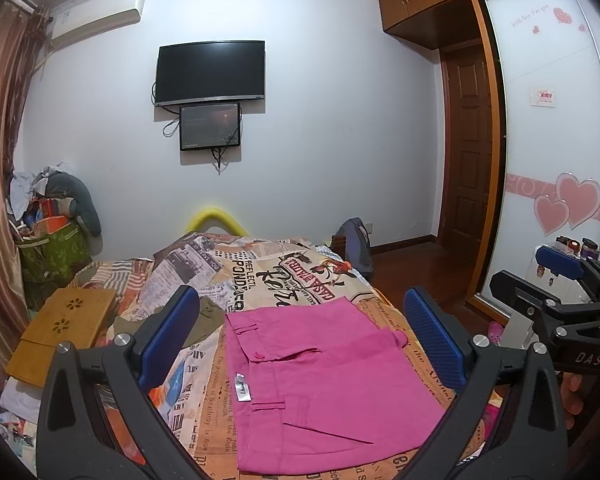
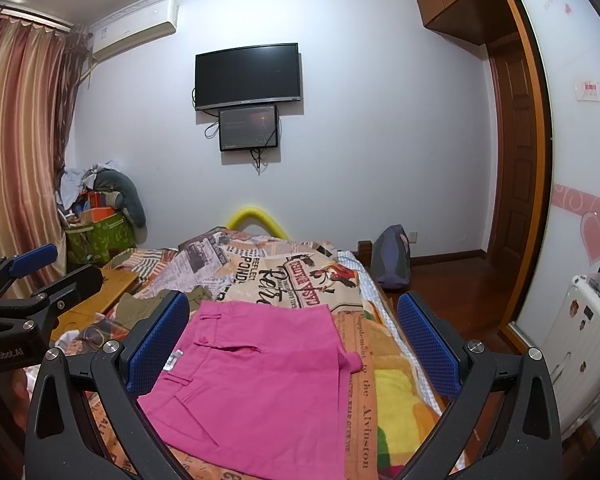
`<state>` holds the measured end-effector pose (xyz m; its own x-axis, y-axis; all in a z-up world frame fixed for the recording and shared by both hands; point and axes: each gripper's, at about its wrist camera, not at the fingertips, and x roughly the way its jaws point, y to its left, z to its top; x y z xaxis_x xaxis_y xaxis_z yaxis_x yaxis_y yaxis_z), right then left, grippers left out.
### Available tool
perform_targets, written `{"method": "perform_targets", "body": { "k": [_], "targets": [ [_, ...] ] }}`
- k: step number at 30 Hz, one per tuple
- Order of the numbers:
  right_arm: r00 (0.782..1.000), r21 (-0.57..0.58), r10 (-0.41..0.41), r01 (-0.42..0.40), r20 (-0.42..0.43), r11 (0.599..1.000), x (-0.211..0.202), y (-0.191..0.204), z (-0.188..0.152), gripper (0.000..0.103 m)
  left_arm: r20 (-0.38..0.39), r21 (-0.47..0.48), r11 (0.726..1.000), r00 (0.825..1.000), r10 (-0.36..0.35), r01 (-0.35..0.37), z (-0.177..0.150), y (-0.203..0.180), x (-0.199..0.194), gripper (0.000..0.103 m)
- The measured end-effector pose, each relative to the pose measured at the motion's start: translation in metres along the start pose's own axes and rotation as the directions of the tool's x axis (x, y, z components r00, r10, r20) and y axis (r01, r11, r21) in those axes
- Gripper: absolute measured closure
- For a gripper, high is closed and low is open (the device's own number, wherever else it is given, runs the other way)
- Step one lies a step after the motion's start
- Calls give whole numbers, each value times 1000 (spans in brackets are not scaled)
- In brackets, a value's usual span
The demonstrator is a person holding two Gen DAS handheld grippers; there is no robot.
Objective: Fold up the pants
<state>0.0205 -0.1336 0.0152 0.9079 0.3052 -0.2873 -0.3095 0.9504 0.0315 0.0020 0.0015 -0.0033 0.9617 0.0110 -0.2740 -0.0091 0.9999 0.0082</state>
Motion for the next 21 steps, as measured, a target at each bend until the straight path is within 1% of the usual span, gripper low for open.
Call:
{"method": "perform_targets", "body": {
  "k": [21],
  "targets": [
    [1000,7,2,-2,-5,1000,-3,-2,-3,0,7,13,1000,1000,11,-11,1,-3,-2,0]
  ]
}}
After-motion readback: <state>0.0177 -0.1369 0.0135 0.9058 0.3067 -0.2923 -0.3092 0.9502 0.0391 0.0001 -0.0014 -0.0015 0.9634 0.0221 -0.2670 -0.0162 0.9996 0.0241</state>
